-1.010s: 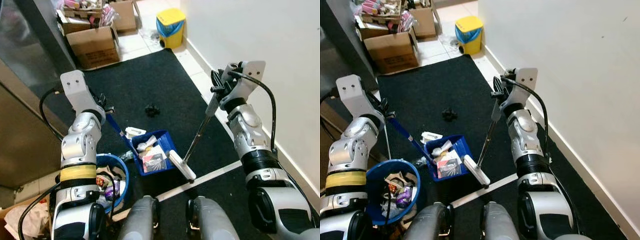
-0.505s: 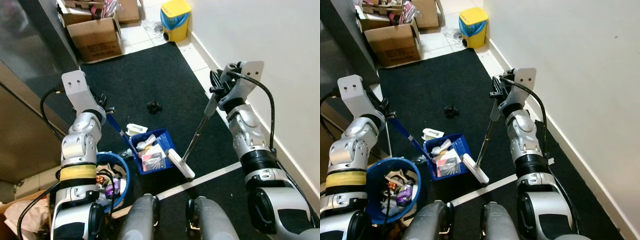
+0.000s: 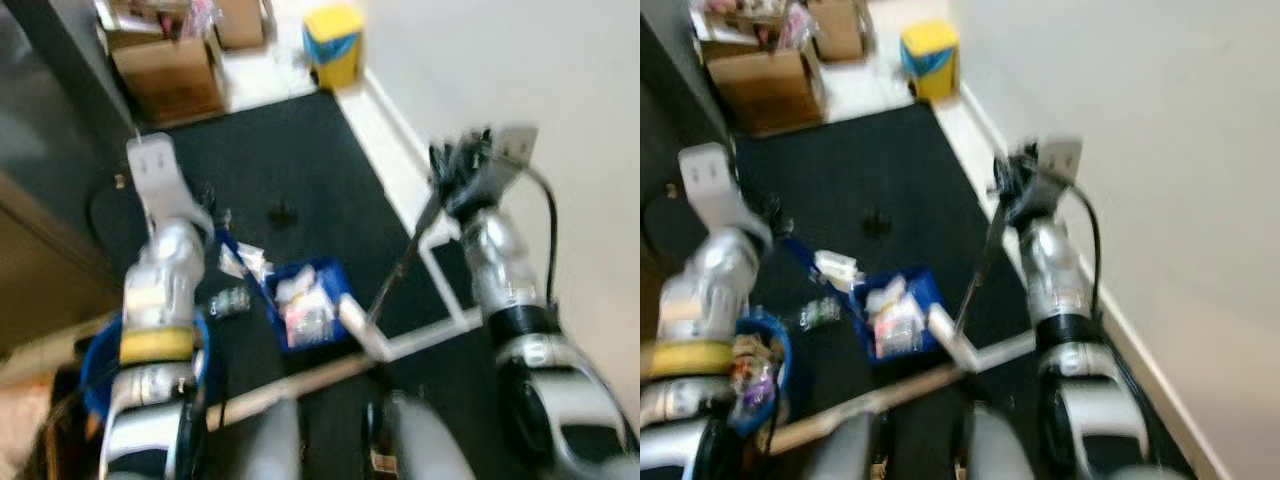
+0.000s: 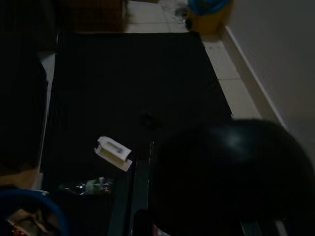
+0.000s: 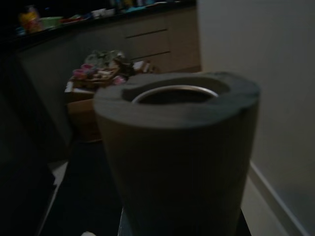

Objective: Sweep floor

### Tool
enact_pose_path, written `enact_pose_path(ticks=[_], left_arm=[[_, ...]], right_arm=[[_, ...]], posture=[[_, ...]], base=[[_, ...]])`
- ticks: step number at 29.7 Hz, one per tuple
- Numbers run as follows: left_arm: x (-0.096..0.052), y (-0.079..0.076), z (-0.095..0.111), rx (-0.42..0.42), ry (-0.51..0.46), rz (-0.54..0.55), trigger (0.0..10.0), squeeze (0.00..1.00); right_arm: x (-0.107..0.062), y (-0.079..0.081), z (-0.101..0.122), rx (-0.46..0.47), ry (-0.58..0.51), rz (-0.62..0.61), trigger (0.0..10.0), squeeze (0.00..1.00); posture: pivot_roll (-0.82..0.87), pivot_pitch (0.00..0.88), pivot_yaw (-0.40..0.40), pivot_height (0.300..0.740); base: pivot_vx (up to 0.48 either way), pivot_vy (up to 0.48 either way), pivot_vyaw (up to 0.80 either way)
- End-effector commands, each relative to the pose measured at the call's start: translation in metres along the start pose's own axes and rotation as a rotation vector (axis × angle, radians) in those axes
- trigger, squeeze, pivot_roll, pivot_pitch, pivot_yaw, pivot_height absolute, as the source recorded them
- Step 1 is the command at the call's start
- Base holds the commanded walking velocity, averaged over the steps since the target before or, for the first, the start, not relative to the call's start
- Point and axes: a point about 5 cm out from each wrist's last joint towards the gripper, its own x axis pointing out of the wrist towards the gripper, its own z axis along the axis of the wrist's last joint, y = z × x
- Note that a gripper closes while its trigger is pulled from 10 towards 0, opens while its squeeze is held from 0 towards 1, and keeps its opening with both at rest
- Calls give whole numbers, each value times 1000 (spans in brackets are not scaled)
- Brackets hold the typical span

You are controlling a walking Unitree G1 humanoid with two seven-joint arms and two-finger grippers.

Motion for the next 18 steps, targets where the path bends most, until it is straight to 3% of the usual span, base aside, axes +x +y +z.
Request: enact_pose_path(ticks=[1,16,18], left_arm=[[0,-4,13,-19,-56,-22,10000,0],[0,-1,14,-29,-57,-9,10000,0],[0,-1,14,-30,-57,-9,10000,0]], right_arm=[[-3,-7,-2,9,9,-24,10000,0],[-3,-1,-4,8,11,7,10000,0],[-3,-2,-4,2,14,9,10000,0]], posture=[[1,46,17,740],[4,46,19,740],[4,46,19,740]], base=[[0,0,0],[0,0,0],[0,0,756]])
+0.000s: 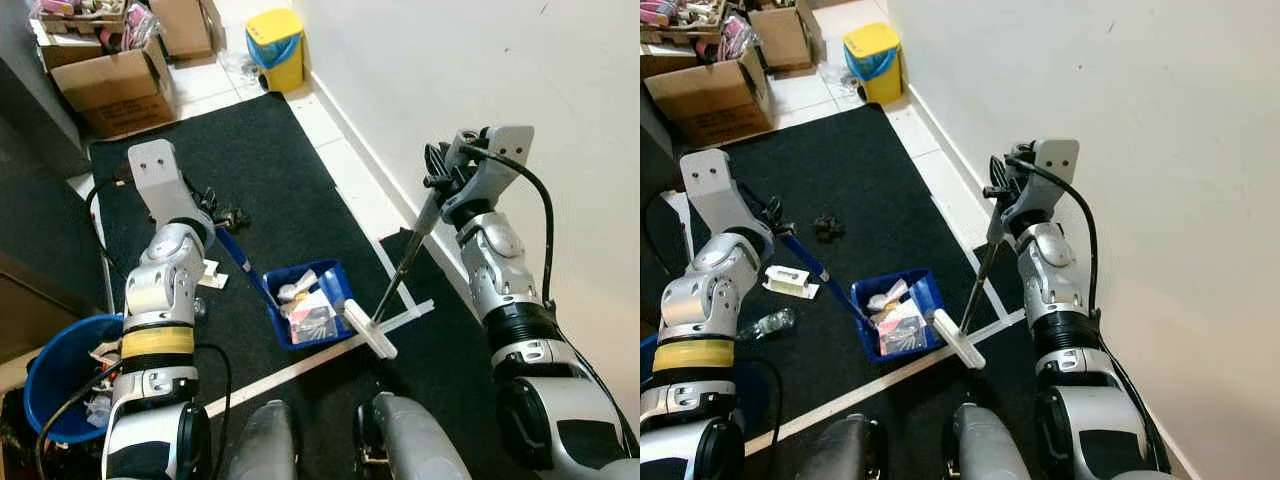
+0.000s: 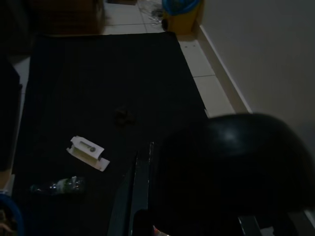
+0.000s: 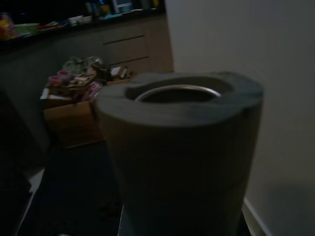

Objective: Sweep floor

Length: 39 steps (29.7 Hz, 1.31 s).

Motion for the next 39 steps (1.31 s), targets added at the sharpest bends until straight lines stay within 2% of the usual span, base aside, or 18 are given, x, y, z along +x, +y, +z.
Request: enact_pose_path(ticks=[1,39], left_arm=[[-1,-1,14,-28,-60,-15,10000,0],[0,-5,11,-27,-32,-44,10000,0]], right_arm=[[0,4,-1,1,6,15,10000,0],[0,-12,0,3,20,-86,10000,0]], posture=[[4,46,19,740],[1,44,25,740]], base=[[0,0,800],[0,0,798]])
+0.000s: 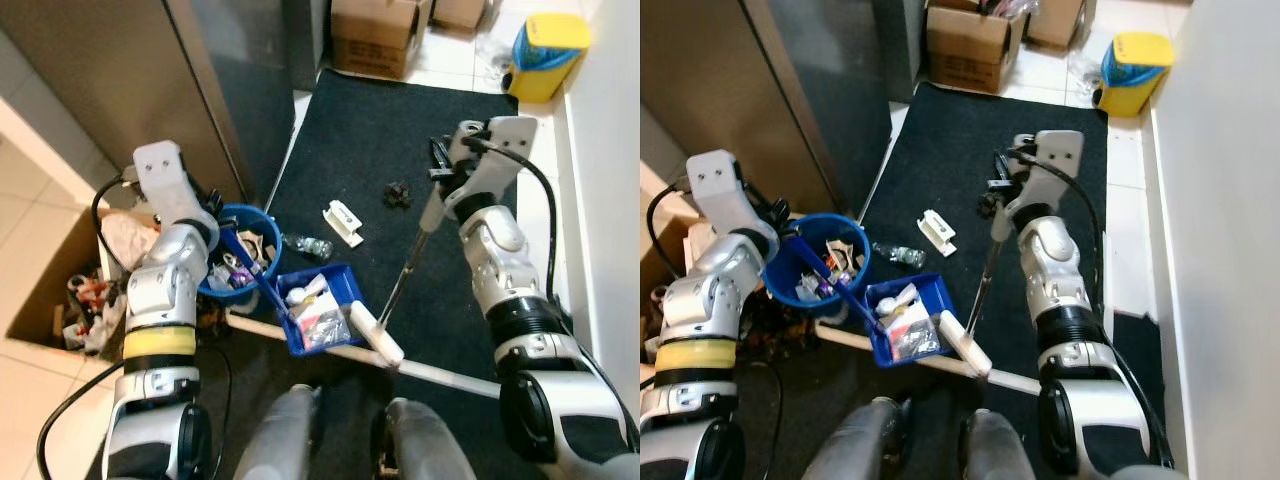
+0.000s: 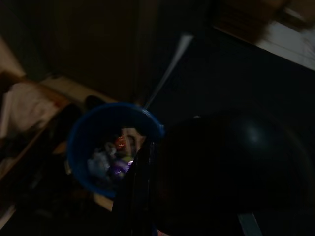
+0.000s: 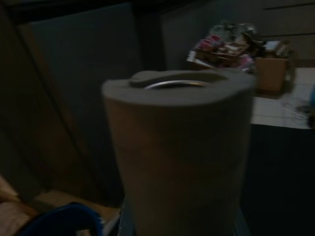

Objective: Sweep floor

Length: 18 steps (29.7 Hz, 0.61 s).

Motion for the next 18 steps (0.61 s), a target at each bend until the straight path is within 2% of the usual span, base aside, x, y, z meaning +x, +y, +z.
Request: enact_pose_path(ticks=[1,18], left_arm=[[-1,0,15,-12,-64,-4,10000,0],[-1,-1,15,4,-59,-12,10000,0]], right_arm=[[-2,0,-6,9,25,-7,10000,0],[-1,-1,-5,5,24,-10,10000,0]], posture=[[1,44,25,740],[2,41,25,740]], base=[[0,0,794],[0,0,794]])
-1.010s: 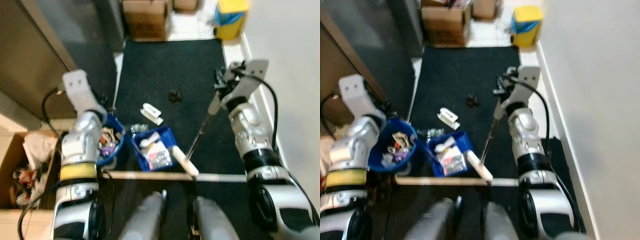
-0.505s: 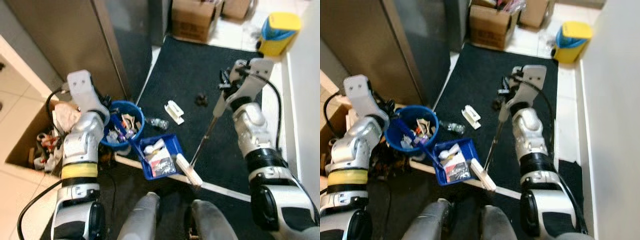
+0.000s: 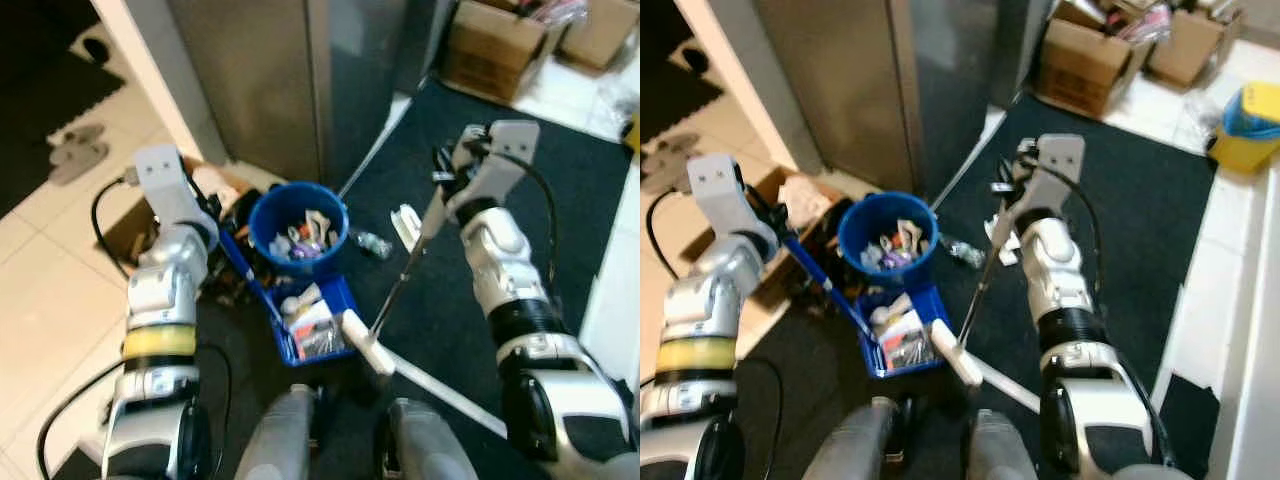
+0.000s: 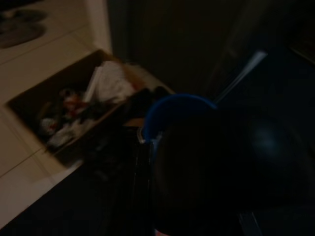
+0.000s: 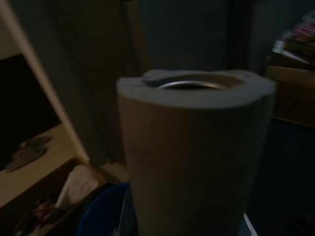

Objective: Sweep floor

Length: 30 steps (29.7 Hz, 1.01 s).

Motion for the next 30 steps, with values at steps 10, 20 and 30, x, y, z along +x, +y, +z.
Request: enact_pose_path(ticks=[10,20,30], left_arm=[[-3,-10,12,88,-34,-103,10000,0],[-5,-15,10,116,-19,-154,10000,0],[-6,-17,4,100,8,-163,10000,0]], right_arm=[[0,-5,0,31,-2,-59,10000,0],[-1,-11,0,37,4,-102,10000,0],[-2,-20,0,13,8,-168,10000,0]], posture=[[4,46,27,740],[3,49,33,740],[3,50,33,740]], base=[[0,0,408],[0,0,-456],[0,0,-64]])
